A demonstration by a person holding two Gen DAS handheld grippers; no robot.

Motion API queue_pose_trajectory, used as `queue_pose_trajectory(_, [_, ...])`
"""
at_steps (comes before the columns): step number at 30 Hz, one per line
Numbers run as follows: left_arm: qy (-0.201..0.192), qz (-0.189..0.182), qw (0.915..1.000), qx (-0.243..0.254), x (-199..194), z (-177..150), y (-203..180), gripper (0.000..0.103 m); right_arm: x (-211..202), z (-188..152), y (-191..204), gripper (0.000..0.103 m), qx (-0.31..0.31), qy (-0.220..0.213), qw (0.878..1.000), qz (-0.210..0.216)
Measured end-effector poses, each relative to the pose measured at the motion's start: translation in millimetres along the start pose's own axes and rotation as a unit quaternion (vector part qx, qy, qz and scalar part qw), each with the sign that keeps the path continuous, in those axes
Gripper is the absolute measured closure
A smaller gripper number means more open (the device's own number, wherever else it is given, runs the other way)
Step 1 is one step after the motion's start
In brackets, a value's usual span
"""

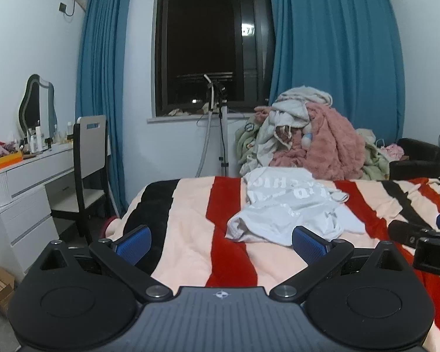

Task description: Fold clothes

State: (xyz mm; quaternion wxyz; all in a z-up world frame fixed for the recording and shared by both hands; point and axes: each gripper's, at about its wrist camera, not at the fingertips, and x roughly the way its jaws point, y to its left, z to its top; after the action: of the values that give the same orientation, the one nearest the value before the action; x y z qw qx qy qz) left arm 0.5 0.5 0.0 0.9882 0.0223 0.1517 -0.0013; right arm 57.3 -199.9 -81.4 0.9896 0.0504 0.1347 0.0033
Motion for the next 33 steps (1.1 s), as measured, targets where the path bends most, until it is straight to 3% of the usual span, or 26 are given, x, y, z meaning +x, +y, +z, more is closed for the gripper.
queue_pose_trajectory(6, [0.017, -0.009, 0.9998, 0.009, 2, 1, 2, 0.000, 2, 1, 0, 0.013, -0.006, 0.001, 1.000, -0.002])
queue_pose_trajectory(12, [0.015, -0.006, 0.9997, 0.016, 4, -1, -1, 0.000, 2, -2, 5, 0.013, -0.012, -0.004, 1.000, -0.005])
queue_pose_trajectory(19, [-0.013, 0.006, 0.9998, 0.015, -6, 2, -2, 0.000, 3, -3, 7, 0.013, -0.017, -0.002, 1.000, -0.004])
queue_pose_trajectory(33, [-0.002, 0.004, 1.0000, 0.003, -2, 0, 1, 0.000, 1, -3, 7, 0.013, -0.020, -0.004, 1.000, -0.007])
